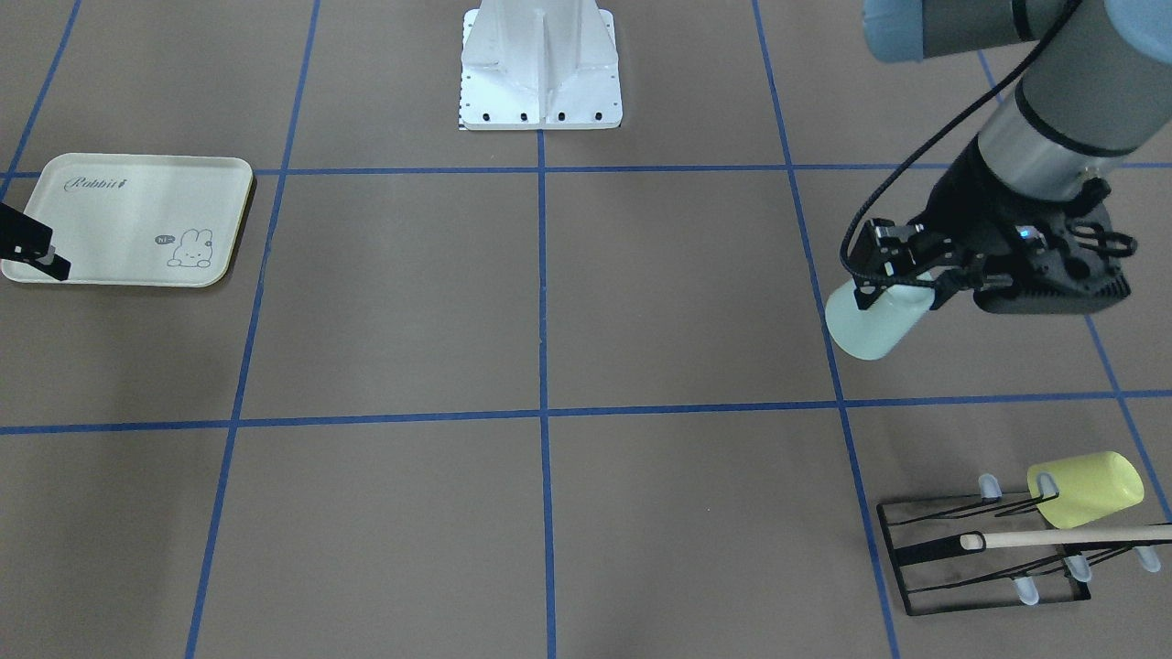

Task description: Left arm grabs green cup and hands to right arm on tray

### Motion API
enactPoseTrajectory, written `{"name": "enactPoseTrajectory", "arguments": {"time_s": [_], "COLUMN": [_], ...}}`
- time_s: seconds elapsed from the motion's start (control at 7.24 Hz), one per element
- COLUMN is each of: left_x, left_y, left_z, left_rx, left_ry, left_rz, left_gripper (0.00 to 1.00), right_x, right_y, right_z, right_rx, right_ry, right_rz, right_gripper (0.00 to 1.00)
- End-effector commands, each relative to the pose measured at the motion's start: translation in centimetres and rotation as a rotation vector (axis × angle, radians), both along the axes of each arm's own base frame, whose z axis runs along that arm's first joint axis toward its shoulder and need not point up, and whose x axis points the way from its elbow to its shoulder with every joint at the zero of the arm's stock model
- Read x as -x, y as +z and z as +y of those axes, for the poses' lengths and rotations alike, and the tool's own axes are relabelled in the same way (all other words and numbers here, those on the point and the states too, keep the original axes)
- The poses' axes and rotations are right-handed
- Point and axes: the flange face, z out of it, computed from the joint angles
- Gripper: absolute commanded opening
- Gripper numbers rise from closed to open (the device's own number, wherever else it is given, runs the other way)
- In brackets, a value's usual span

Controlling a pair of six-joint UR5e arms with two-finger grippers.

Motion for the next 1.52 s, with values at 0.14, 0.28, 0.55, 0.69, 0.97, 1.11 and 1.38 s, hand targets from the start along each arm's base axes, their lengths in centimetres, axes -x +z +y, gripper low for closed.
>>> {"name": "enactPoseTrajectory", "arguments": {"time_s": [0.14, 0.28, 0.55, 0.69, 0.97, 1.11, 1.38], "left_x": [-2.6, -4.1, -6.5, -6.8, -9.1, -9.9, -12.5], "left_y": [-7.0, -7.9, -7.8, -6.2, -4.0, -2.3, -0.7], "left_z": [7.4, 7.9, 8.9, 9.4, 10.6, 10.9, 12.2], "left_rx": [0.127, 0.121, 0.067, 0.027, 0.087, 0.160, 0.222], "left_ry": [-0.051, -0.107, -0.091, -0.089, -0.135, -0.097, -0.069], "left_rz": [0.370, 0.444, 0.584, 0.644, 0.844, 0.969, 1.106], "left_gripper": [0.00, 0.00, 0.00, 0.00, 0.00, 0.00, 0.00], "right_x": [8.1, 8.8, 10.5, 11.5, 11.7, 11.6, 10.8], "right_y": [-7.5, -7.8, -11.0, -12.6, -14.6, -15.9, -17.8], "right_z": [-1.3, -1.1, -1.0, -0.6, 0.4, 0.9, 2.6], "right_rx": [0.041, 0.029, -0.017, -0.006, 0.031, 0.094, 0.129], "right_ry": [0.016, 0.021, 0.003, 0.013, -0.019, 0.007, 0.050], "right_rz": [-0.103, -0.128, -0.185, -0.219, -0.314, -0.366, -0.493], "right_gripper": [1.00, 1.00, 1.00, 0.99, 0.99, 0.97, 0.96]}}
